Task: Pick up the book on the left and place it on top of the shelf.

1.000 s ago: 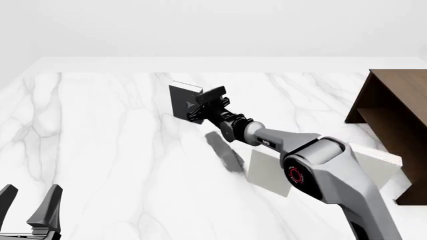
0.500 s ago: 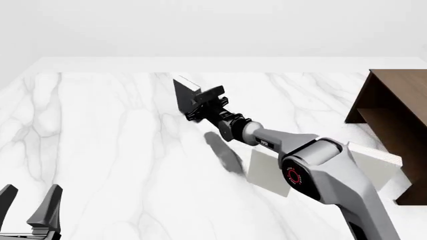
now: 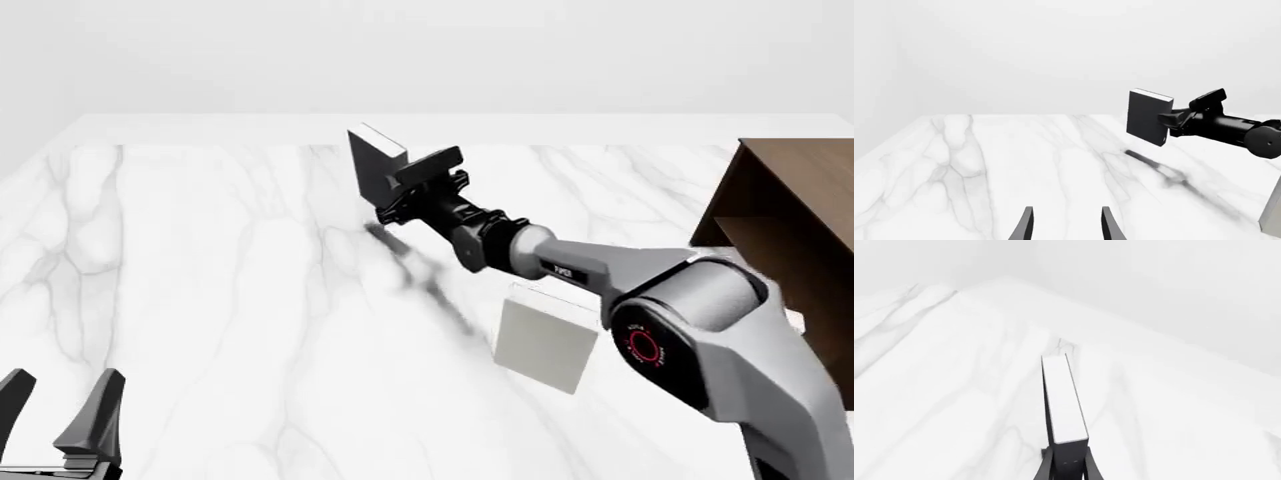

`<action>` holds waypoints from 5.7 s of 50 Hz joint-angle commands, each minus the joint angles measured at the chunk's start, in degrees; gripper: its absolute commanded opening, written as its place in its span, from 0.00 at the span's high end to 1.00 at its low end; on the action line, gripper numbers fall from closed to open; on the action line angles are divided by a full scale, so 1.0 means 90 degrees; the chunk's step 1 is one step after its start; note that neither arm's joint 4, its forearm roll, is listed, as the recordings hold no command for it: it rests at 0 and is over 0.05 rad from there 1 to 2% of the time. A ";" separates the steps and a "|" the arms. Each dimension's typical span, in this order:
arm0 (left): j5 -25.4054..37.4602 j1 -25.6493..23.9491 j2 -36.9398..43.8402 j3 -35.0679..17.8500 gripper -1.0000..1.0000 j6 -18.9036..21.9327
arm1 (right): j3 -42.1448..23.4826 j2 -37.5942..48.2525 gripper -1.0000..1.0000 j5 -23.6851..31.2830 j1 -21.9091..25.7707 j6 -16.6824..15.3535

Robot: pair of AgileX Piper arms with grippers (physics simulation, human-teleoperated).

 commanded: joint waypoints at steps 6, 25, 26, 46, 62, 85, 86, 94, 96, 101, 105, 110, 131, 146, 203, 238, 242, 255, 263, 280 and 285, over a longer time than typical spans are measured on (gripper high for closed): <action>0.0000 0.0000 0.0000 0.0000 0.00 0.0000 | 0.1409 -0.1831 1.00 -0.0159 0.0047 -0.0189; 0.0000 0.0000 0.0000 0.0000 0.00 0.0000 | 0.2837 -0.3488 1.00 -0.0103 0.0226 -0.0469; 0.0000 0.0000 0.0000 0.0000 0.00 0.0000 | 0.2908 -0.3558 1.00 -0.0110 0.0238 -0.0469; 0.0000 0.0000 0.0000 0.0000 0.00 0.0000 | 0.4060 -0.4962 1.00 -0.0048 0.0210 -0.0652; 0.0000 0.0000 0.0000 0.0000 0.00 0.0000 | 0.4738 -0.6078 1.00 0.0354 -0.0145 -0.0939; 0.0000 0.0000 0.0000 0.0000 0.00 0.0000 | 0.5270 -0.7698 1.00 0.1266 -0.0741 -0.1564; 0.0000 0.0000 0.0000 0.0000 0.00 0.0000 | 0.5301 -0.7736 1.00 0.1279 -0.0803 -0.1630; 0.0000 0.0000 0.0000 0.0000 0.00 0.0000 | 0.5285 -0.8087 1.00 0.1598 -0.1008 -0.1810; 0.0000 0.0000 0.0000 0.0000 0.00 0.0000 | 0.5246 -0.8173 1.00 0.1704 -0.1038 -0.1881; 0.0000 0.0000 0.0000 0.0000 0.00 0.0000 | 0.5143 -0.8383 1.00 0.1880 -0.1238 -0.2059; 0.0000 0.0000 0.0000 0.0000 0.00 0.0000 | 0.5125 -0.8501 1.00 0.1992 -0.1364 -0.2153; 0.0000 0.0000 0.0000 0.0000 0.00 0.0000 | 0.5141 -0.8660 1.00 0.2124 -0.1532 -0.2248; 0.0000 0.0000 0.0000 0.0000 0.00 0.0000 | 0.5315 -0.9269 1.00 0.2347 -0.2490 -0.2430; 0.0000 0.0000 0.0000 0.0000 0.00 0.0000 | 0.5468 -0.9437 1.00 0.2393 -0.2918 -0.2619; 0.0000 0.0000 0.0000 0.0000 0.00 0.0000 | 0.5532 -1.0116 1.00 0.2941 -0.4501 -0.3221; 0.0000 0.0000 0.0000 0.0000 0.00 0.0000 | 0.5521 -0.9931 1.00 0.2699 -0.5207 -0.3650; 0.0000 0.0000 0.0000 0.0000 0.00 0.0000 | 0.5610 -0.9940 1.00 0.2624 -0.5294 -0.3679; 0.0000 0.0000 0.0000 0.0000 0.00 0.0000 | 0.5704 -1.0013 1.00 0.2634 -0.5500 -0.3702; 0.0000 0.0000 0.0000 0.0000 0.00 0.0000 | 0.5791 -0.9886 1.00 0.2451 -0.5640 -0.3757; 0.0000 0.0000 0.0000 0.0000 0.00 0.0000 | 0.5862 -0.9538 1.00 0.2113 -0.5887 -0.3847; 0.0000 0.0000 0.0000 0.0000 0.00 0.0000 | 0.5795 -0.9463 1.00 0.2097 -0.5979 -0.4000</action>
